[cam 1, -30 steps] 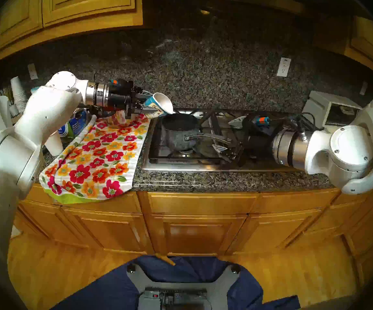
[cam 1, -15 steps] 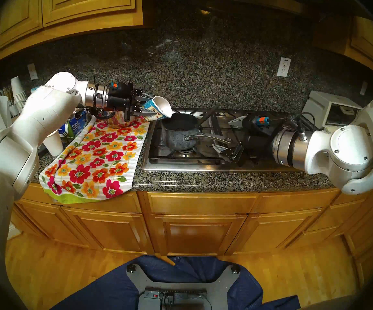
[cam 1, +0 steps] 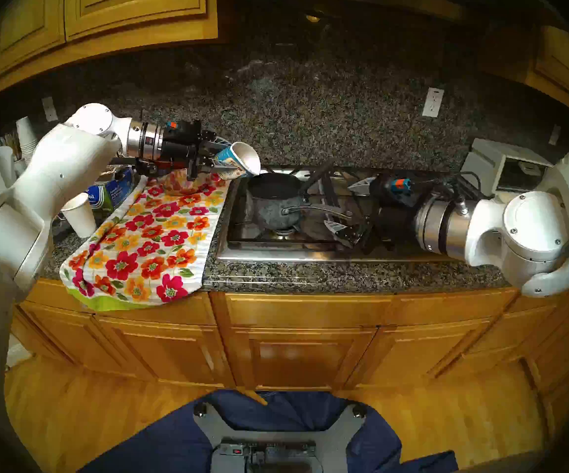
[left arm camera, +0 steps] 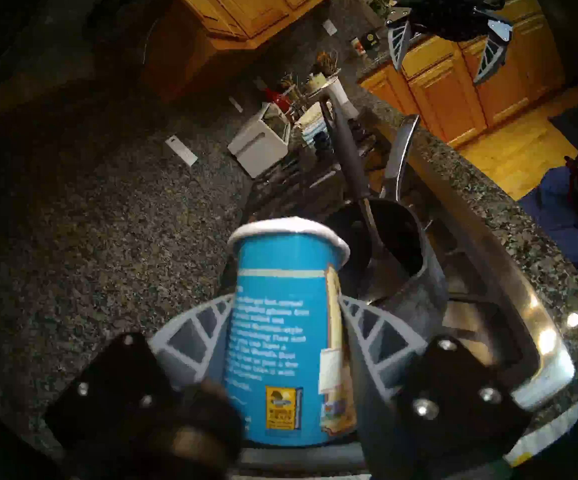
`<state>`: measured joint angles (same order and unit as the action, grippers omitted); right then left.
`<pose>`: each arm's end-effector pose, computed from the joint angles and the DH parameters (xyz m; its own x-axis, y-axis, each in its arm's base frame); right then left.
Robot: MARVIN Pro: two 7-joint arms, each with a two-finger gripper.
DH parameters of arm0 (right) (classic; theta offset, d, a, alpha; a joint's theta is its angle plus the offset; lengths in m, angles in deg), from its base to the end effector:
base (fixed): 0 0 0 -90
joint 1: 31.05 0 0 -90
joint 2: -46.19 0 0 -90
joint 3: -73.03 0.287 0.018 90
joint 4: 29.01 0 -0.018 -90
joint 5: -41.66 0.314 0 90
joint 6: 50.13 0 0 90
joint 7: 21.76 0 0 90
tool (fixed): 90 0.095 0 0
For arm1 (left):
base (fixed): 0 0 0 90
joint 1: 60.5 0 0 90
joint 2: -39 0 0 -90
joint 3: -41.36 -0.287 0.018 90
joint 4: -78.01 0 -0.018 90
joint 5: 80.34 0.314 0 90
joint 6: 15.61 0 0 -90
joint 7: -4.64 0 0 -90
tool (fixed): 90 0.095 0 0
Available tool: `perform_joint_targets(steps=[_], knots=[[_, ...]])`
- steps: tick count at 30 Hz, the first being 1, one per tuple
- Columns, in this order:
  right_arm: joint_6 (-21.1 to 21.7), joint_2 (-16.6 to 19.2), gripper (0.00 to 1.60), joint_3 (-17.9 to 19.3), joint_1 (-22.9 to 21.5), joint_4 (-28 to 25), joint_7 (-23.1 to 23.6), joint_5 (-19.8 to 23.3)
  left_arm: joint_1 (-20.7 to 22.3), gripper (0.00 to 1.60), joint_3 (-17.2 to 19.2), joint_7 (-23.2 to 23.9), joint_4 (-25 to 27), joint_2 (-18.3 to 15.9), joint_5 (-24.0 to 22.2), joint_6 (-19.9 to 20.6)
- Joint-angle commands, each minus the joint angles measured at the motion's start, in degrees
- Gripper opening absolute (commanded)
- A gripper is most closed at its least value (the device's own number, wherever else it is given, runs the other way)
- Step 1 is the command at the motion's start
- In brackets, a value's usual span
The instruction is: Pour oats into pot and stir with a spoon
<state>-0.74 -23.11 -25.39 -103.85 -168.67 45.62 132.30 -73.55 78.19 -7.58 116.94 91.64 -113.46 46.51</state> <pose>0.3077 -0.0011 -0.0591 -0.0623 0.5820 0.8108 0.6393 -0.6006 0.4802 0.5720 0.1165 -0.0334 -0.5541 -0.4524 0.6988 -0.7730 -0.0318 -0.6335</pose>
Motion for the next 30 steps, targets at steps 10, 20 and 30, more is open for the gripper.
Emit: perform_joint_targets(steps=[10,20,30], knots=[[-0.2,0.0,1.6,0.2,-0.8,0.5,-0.2,0.0,5.4,0.51,-2.4,5.8,2.0,0.0,-2.5,-0.1],[-0.2,0.0,1.6,0.2,-0.8,0.5,-0.2,0.0,6.5,0.51,-4.6,5.9,3.1,-0.4,-3.5,0.0],[-0.2,0.0,1.6,0.2,-0.7,0.5,-0.2,0.0,8.1,0.48,-6.7,4.8,3.1,-0.5,-3.6,0.3]])
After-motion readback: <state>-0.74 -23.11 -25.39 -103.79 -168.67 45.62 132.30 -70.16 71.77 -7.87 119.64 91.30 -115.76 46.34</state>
